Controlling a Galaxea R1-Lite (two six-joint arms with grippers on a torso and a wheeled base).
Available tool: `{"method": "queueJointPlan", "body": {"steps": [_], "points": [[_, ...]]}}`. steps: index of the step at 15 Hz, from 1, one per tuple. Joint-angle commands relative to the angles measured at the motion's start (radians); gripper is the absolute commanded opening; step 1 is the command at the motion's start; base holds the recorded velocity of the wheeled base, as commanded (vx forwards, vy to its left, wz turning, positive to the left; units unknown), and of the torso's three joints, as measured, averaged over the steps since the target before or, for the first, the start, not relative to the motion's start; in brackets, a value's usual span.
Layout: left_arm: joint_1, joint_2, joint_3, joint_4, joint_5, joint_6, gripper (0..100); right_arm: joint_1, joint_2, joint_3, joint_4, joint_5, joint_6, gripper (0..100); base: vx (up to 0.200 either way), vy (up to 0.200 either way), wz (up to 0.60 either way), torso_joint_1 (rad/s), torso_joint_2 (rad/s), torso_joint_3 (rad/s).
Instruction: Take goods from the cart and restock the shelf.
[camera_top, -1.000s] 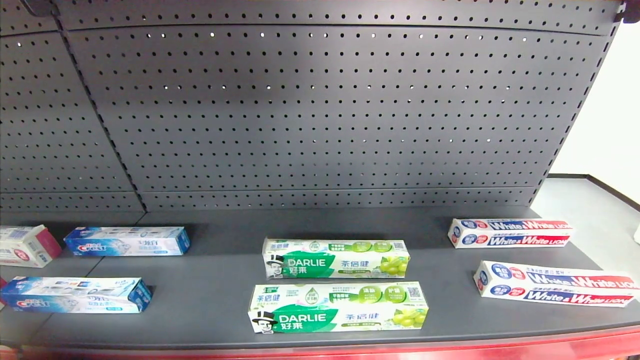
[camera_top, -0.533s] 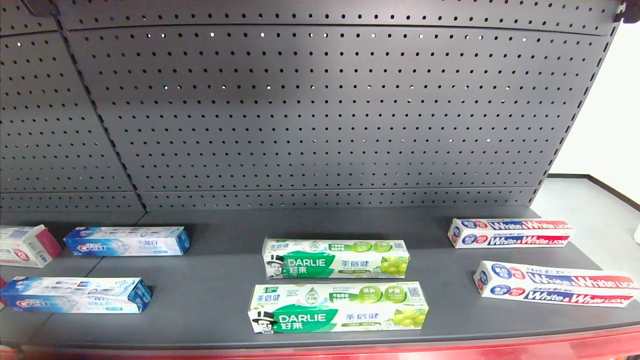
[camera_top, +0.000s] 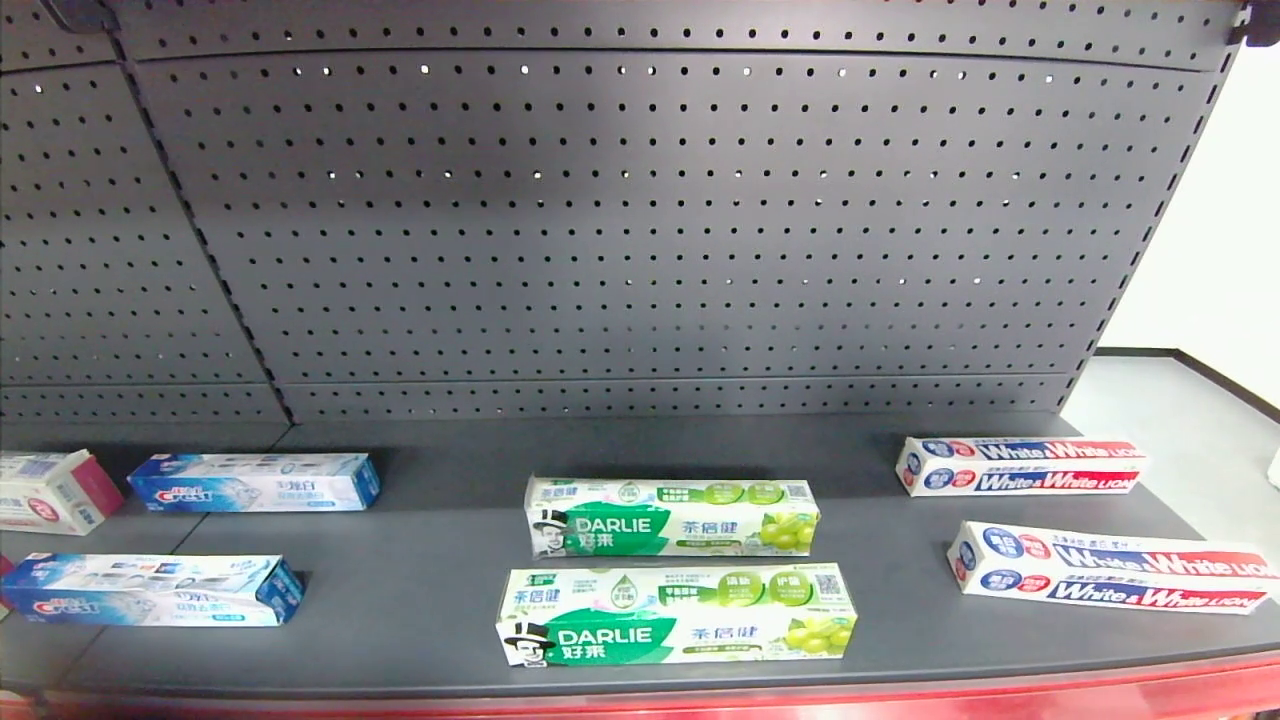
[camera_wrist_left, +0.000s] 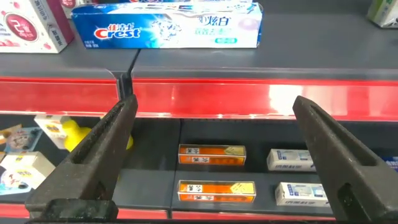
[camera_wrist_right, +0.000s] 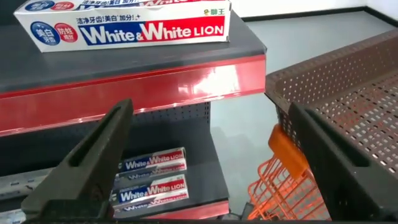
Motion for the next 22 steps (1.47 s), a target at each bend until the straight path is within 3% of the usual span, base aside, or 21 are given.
{"method": "queueJointPlan", "body": {"steps": [1,20,22], "points": [[0.0,0.006,0.0,0.0,0.0,0.0,100,-0.001,0.005,0.0,-0.001,0.0,0.0,100,0.0,0.0,0.6,0.002,0.0,-0.002],[0.0,0.004,0.0,-0.001,-0.004,0.002,100,0.001,0.005,0.0,0.0,0.0,-0.003,100,0.0,0.0,0.0,0.0,0.0,0.0],[0.0,0.004,0.002,-0.001,-0.004,0.005,100,0.001,0.005,0.0,0.0,0.002,-0.003,100,-0.2,0.0,0.0,0.0,0.0,0.002]]}}
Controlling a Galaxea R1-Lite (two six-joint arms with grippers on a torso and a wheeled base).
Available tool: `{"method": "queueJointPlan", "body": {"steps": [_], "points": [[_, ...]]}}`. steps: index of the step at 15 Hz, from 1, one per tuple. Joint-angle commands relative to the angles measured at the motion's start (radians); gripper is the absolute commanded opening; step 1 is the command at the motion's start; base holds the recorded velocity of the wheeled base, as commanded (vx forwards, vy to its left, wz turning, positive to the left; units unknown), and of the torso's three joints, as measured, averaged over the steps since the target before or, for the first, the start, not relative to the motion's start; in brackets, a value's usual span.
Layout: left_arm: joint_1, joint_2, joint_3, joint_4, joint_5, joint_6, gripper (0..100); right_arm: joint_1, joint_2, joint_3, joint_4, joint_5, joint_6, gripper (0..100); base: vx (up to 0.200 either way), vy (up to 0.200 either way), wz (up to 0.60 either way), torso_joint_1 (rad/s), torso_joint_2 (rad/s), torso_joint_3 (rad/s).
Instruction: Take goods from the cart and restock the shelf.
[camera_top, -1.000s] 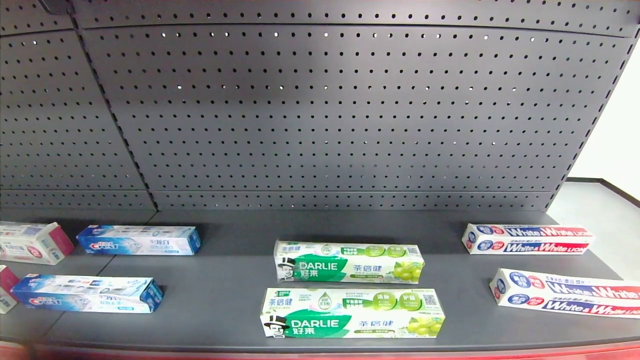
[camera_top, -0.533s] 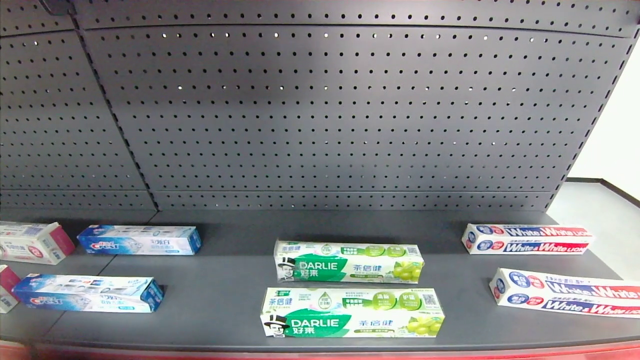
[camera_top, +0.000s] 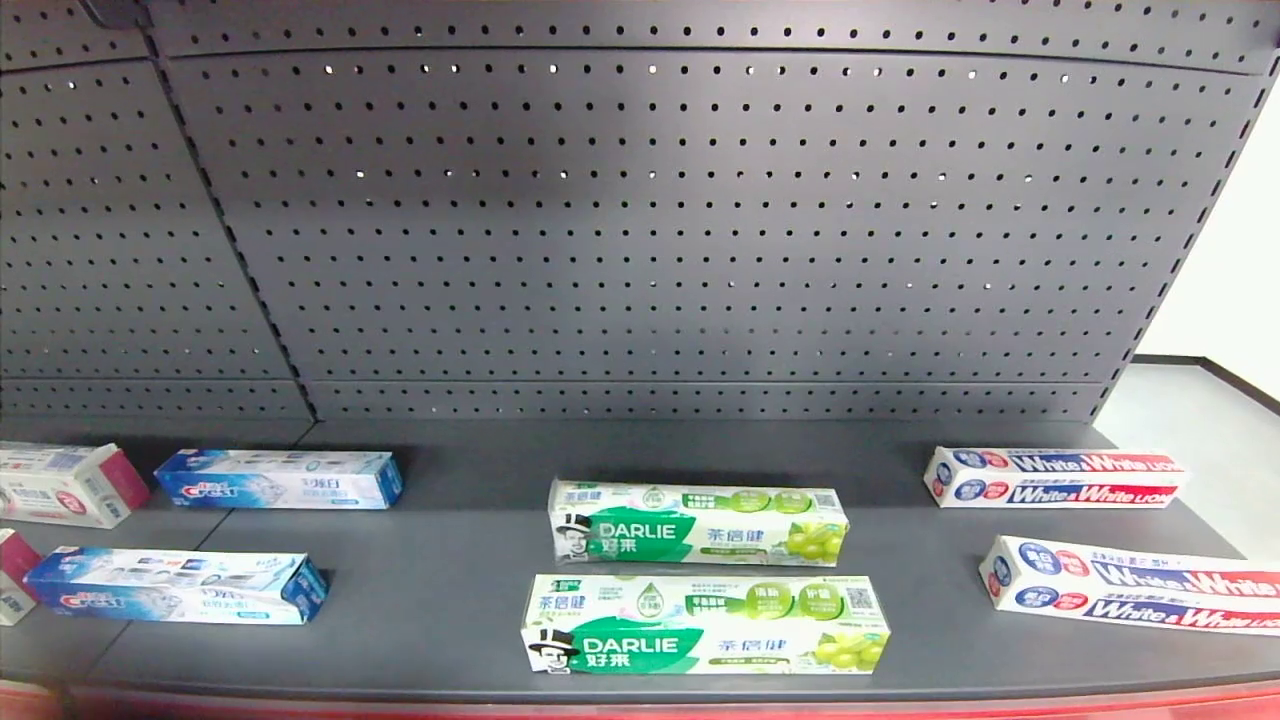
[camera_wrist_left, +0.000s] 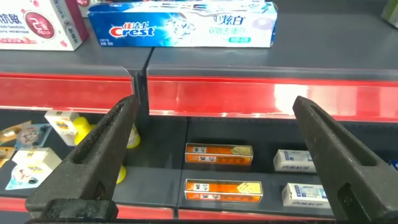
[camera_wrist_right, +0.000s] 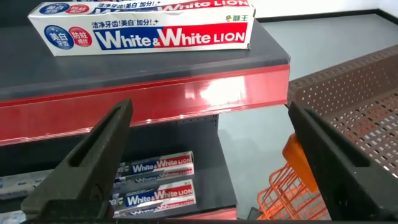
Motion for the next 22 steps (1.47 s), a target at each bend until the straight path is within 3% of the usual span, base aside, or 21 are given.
{"method": "queueJointPlan", "body": {"steps": [1,22], "points": [[0.0,0.002,0.002,0.0,0.0,-0.002,100,0.0,0.004,0.0,-0.001,0.0,-0.001,100,-0.2,0.0,0.0,0.017,0.0,0.002],[0.0,0.002,0.002,0.0,0.002,-0.002,100,0.0,0.004,0.0,-0.001,0.0,-0.001,100,0.0,0.0,0.0,0.0,0.0,0.0]]}}
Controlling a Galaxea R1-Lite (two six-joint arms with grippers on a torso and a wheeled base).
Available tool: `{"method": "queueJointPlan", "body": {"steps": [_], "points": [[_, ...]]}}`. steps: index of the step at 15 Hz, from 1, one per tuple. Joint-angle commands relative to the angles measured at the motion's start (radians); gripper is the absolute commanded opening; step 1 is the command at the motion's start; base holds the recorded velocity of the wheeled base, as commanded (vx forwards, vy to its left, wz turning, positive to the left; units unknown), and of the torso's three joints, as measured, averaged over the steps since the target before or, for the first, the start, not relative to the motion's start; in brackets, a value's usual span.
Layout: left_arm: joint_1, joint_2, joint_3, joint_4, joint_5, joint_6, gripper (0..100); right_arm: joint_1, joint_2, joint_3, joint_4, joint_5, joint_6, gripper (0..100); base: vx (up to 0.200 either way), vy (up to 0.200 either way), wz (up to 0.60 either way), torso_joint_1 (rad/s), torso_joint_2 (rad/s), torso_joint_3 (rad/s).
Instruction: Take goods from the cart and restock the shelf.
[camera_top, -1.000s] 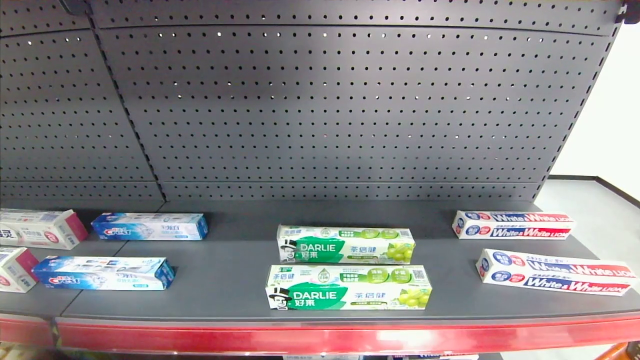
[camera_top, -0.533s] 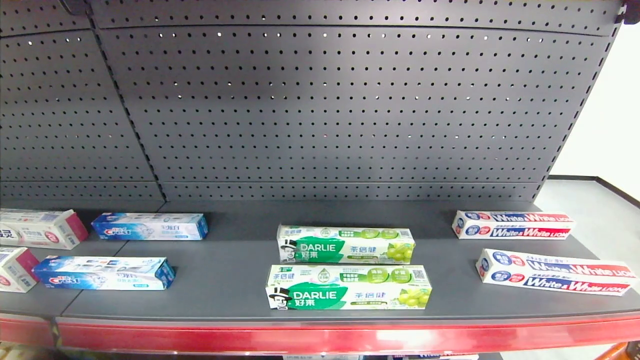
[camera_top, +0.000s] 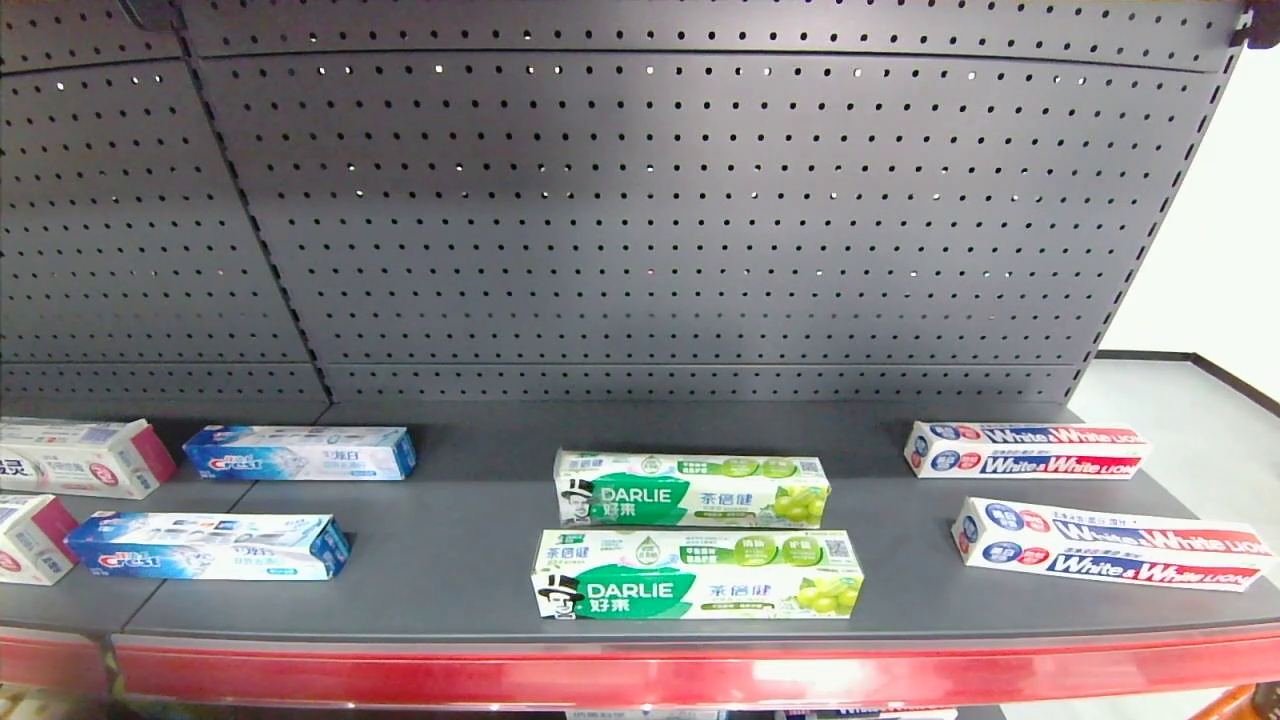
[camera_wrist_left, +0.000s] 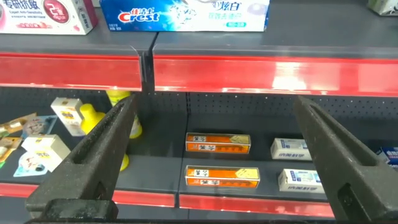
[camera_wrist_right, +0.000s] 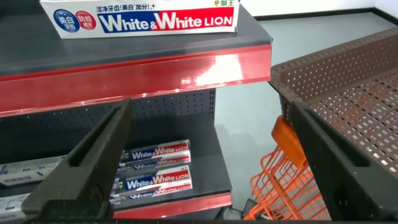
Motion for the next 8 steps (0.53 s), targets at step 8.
{"method": "queueJointPlan", "body": {"steps": [8], "points": [[0.0,0.002,0.0,0.0,0.0,-0.004,100,0.0,0.002,0.0,0.0,0.004,0.0,100,0.0,0.0,0.0,0.0,0.0,0.0]]}}
